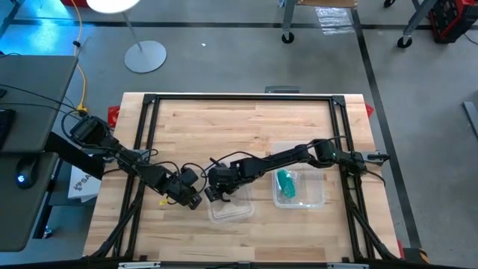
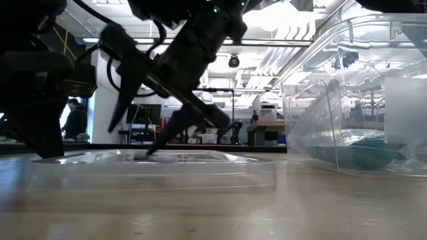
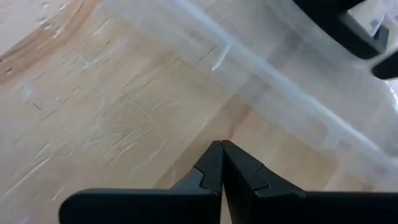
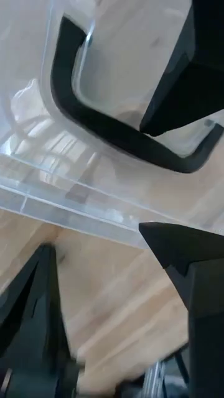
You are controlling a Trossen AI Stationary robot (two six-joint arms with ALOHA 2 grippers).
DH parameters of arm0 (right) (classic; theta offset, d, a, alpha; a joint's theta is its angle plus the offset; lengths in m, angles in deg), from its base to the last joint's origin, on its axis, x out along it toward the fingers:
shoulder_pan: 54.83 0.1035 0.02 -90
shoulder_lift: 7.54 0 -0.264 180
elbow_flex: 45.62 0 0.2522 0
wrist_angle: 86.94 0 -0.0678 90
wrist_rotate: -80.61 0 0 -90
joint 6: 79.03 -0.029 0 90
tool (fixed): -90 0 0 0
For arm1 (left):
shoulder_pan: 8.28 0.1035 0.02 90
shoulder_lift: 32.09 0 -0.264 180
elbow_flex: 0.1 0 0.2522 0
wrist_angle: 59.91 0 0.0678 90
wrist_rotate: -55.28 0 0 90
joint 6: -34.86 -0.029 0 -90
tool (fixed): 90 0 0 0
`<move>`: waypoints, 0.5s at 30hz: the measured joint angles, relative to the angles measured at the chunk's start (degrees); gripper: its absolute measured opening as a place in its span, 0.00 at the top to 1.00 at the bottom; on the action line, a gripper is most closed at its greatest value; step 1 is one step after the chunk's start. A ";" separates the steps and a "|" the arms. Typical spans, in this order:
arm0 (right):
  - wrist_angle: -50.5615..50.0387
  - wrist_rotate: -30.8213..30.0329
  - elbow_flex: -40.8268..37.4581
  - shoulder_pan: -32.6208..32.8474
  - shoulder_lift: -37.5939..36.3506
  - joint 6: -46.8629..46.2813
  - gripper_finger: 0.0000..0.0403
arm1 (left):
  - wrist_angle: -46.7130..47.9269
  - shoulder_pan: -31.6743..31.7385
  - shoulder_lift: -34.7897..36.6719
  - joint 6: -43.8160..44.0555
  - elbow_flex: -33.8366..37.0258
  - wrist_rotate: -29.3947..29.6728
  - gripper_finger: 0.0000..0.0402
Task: Roll bandage
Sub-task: Close the transparent bin
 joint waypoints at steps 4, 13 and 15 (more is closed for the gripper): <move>-1.81 -0.46 2.08 0.02 -0.14 -0.47 0.40 | 0.01 0.00 0.00 -0.03 -0.01 0.04 1.00; -4.26 -2.17 2.39 0.12 0.50 -3.03 0.40 | 0.30 0.00 0.02 -1.73 -0.07 -0.14 1.00; -1.27 -2.32 1.65 0.11 0.82 -4.02 0.40 | 0.33 -0.01 0.02 -1.99 -0.07 -0.04 1.00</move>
